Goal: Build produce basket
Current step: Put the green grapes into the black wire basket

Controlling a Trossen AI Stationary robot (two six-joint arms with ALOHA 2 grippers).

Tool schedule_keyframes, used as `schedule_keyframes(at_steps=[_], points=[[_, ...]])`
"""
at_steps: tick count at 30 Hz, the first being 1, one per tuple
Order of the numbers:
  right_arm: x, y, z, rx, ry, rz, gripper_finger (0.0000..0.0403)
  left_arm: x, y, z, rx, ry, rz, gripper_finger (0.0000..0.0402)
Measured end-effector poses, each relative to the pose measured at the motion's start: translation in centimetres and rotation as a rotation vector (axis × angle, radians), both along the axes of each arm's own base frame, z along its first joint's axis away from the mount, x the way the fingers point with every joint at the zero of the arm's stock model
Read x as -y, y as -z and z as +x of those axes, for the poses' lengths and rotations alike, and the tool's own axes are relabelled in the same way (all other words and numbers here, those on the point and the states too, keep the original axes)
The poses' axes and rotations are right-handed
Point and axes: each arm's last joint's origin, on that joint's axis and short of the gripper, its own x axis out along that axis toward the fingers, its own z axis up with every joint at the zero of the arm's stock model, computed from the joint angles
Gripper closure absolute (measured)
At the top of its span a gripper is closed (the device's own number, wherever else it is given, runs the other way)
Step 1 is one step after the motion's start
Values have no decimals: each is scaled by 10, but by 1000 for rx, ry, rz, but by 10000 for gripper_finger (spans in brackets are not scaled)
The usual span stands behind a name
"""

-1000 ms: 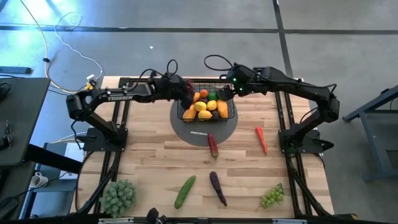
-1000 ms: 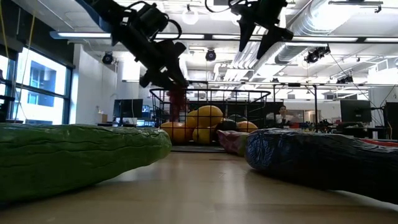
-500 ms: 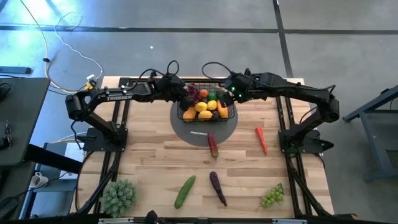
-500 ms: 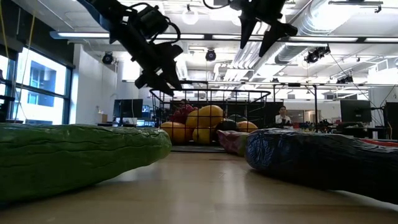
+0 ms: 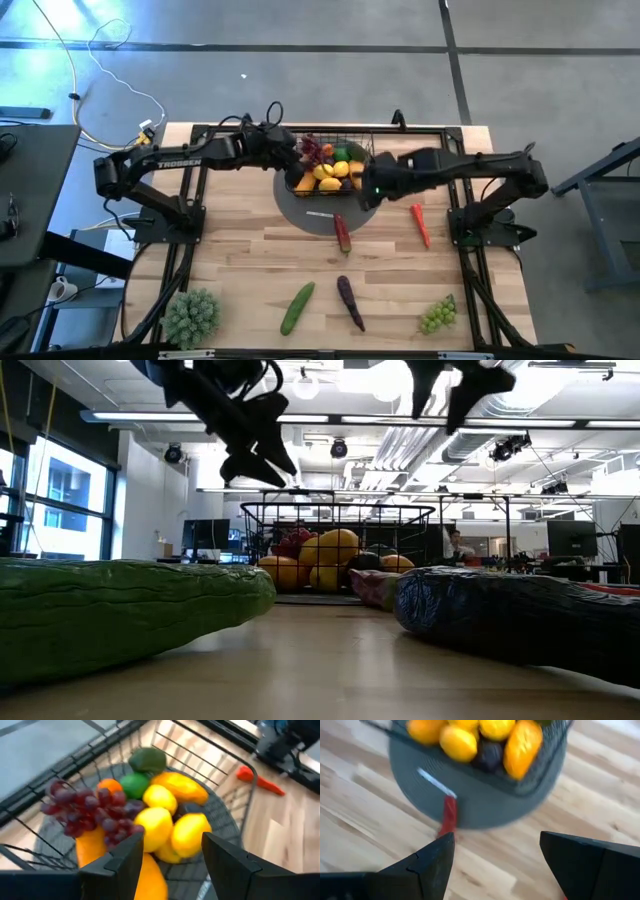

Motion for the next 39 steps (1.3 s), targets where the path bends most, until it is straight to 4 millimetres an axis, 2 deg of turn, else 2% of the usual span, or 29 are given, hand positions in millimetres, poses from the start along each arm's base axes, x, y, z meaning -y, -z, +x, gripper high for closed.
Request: schedule_keyframes(at_steps=[8,18,27,33,39], points=[[-50,13,-10,-133,-20,20,128,21,0,6,-32,76,-8,209],[-103,18,-25,-209,-245,96,128,32,1,10,-40,110,-9,209],[-145,18,-53,-290,-535,33,128,45,1,14,-11,89,-84,209],[-175,18,-76,-301,-718,-10,128,57,1,18,29,0,-171,209],[-204,18,-106,-275,-835,-67,128,70,-11,14,83,-87,-159,209]])
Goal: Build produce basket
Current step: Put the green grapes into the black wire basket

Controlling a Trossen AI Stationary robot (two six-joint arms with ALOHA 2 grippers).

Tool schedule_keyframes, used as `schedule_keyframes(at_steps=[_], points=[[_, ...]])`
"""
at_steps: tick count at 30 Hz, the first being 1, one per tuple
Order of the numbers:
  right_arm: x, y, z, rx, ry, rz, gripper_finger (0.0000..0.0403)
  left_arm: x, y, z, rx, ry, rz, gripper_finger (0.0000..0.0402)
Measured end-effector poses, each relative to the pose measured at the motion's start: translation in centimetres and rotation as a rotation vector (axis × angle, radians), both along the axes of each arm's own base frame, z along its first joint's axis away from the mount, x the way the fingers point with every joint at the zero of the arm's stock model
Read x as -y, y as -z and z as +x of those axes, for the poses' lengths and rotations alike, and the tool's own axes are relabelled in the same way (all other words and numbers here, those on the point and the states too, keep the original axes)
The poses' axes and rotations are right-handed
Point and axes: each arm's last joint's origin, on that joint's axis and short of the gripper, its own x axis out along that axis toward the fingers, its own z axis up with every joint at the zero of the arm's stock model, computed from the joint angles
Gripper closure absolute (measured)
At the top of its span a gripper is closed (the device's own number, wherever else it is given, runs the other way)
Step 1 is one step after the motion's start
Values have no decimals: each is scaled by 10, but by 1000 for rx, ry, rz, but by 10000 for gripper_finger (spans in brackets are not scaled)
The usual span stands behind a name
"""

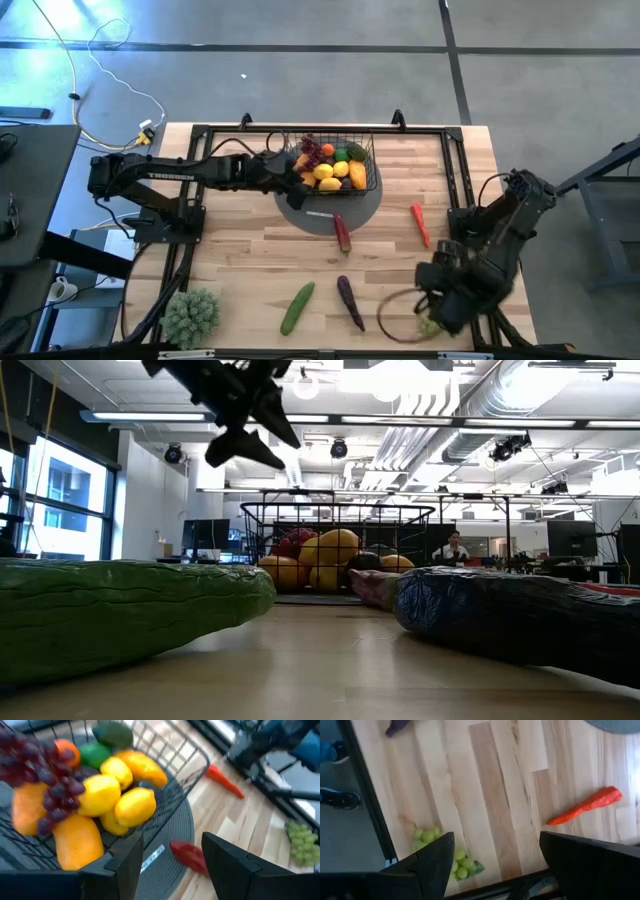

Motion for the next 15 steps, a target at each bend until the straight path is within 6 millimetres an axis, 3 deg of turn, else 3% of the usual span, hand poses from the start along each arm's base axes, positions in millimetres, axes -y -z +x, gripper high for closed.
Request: schedule_keyframes(at_steps=[9,15], points=[[-35,14,-29,9,-150,-61,128,26,-31,-18,119,-96,74,209],[-61,34,-37,-17,-234,-88,128,51,-33,-24,110,-132,84,209]])
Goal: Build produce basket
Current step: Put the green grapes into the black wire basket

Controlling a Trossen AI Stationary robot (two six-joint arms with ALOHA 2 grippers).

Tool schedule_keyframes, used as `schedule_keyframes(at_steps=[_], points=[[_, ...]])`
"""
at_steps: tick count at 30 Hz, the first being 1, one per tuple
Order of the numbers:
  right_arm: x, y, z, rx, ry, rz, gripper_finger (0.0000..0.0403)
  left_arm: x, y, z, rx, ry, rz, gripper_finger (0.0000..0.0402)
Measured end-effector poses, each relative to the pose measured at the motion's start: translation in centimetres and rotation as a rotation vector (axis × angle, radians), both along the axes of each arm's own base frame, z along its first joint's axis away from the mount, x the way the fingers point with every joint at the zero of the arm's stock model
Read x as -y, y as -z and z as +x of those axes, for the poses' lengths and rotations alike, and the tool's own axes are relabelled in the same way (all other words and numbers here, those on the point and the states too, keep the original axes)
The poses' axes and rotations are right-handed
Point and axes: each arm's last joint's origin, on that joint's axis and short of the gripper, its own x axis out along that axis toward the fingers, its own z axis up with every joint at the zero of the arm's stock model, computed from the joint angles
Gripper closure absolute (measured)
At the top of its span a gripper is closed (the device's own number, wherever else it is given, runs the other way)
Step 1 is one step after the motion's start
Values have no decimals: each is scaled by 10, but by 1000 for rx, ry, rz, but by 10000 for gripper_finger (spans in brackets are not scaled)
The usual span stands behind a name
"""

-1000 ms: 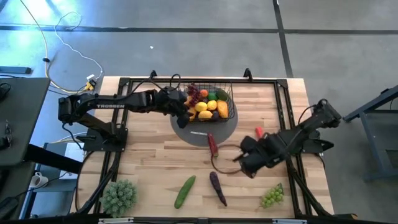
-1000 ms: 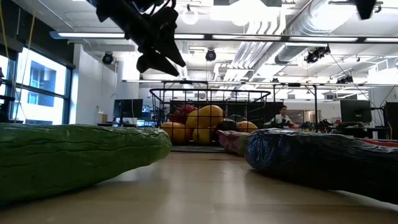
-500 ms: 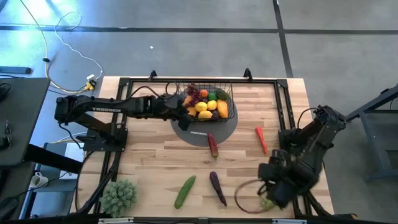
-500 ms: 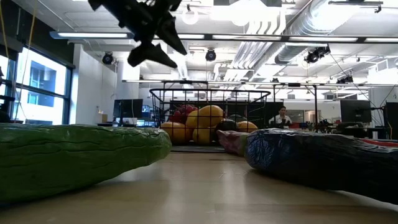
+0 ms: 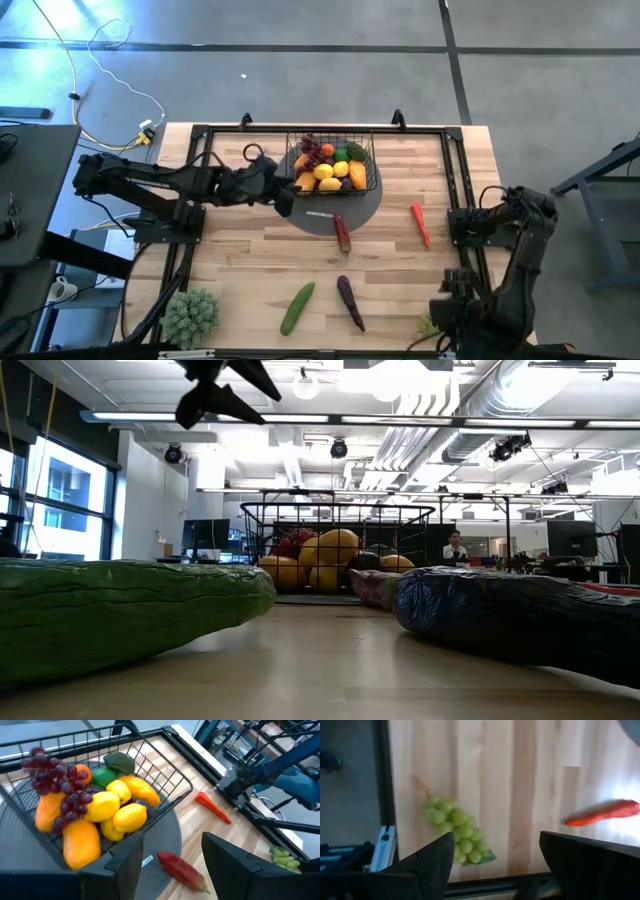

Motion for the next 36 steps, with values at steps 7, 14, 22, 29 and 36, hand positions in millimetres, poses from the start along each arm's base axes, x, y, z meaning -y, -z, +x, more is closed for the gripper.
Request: schedule_keyframes(at_steps=[7,14,22,29,36], points=[[-33,32,-5,-45,-138,-14,128,16,7,-5,-62,-26,-17,209],[-55,71,-6,-136,-258,-89,128,20,9,-7,-79,-33,-23,209],[-64,104,-2,-192,-297,-178,128,20,9,-7,-82,-33,-23,209],[-69,138,5,-287,-271,-244,128,20,9,-7,-86,-28,-18,209],[-66,165,19,-403,-250,-275,136,20,9,-7,-86,-27,-19,209]])
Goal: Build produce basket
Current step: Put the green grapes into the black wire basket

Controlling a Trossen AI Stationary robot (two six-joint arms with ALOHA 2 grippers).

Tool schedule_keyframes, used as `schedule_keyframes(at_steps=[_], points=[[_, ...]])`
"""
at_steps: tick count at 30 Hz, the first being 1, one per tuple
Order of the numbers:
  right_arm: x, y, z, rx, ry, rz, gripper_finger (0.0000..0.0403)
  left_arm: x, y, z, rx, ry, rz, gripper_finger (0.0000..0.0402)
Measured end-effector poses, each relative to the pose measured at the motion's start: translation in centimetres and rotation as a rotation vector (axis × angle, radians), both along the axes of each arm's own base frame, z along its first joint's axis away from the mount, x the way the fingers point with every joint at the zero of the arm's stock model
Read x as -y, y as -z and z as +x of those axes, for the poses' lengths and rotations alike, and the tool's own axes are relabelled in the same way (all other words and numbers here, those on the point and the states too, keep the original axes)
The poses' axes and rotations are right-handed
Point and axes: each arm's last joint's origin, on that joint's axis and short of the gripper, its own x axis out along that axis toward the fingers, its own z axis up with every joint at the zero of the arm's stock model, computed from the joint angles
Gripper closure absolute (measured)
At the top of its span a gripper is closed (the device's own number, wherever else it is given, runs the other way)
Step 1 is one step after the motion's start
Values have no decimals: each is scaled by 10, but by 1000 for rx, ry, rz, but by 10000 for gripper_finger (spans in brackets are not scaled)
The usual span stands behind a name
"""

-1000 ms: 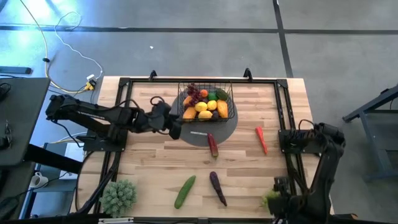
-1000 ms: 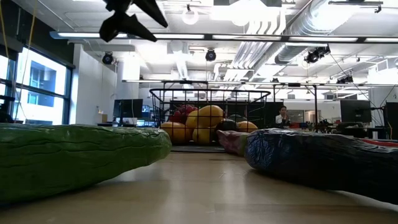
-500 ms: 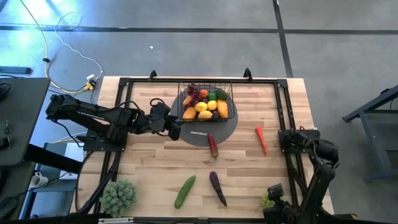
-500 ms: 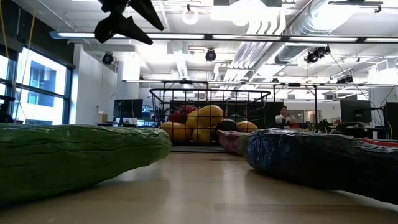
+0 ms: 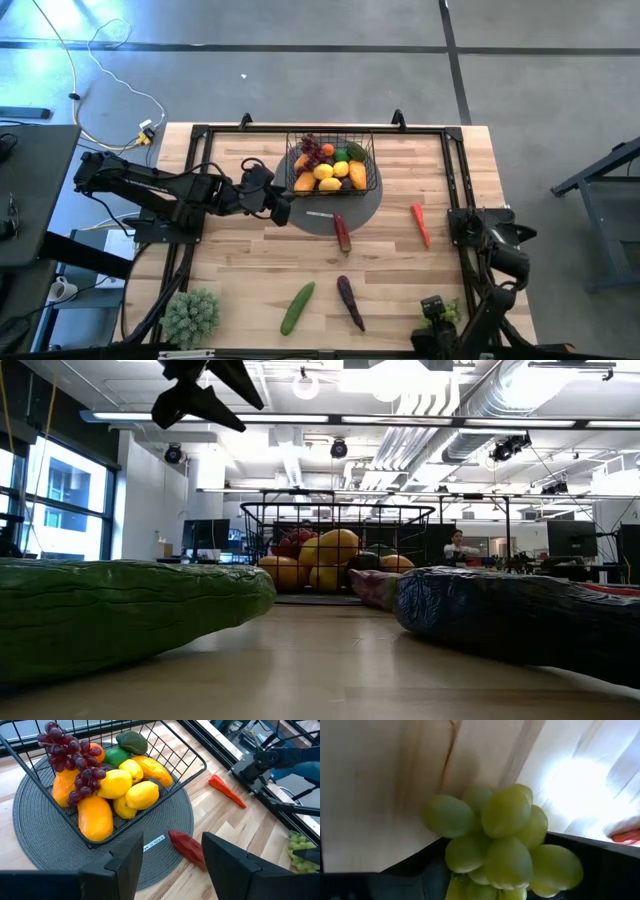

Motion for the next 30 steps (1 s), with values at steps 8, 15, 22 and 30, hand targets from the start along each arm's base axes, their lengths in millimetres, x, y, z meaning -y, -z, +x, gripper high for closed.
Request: schedule_keyframes(at_steps=[8,15,22,30], points=[[5,-2,11,-12,47,26,244,0,0,0,-25,28,36,209],[10,-13,20,-14,145,84,353,-2,0,0,-65,41,120,209],[25,-34,41,43,316,130,369,-4,-1,-1,-137,56,251,209],[56,-63,73,123,531,192,369,-4,-2,-2,-201,81,350,209]])
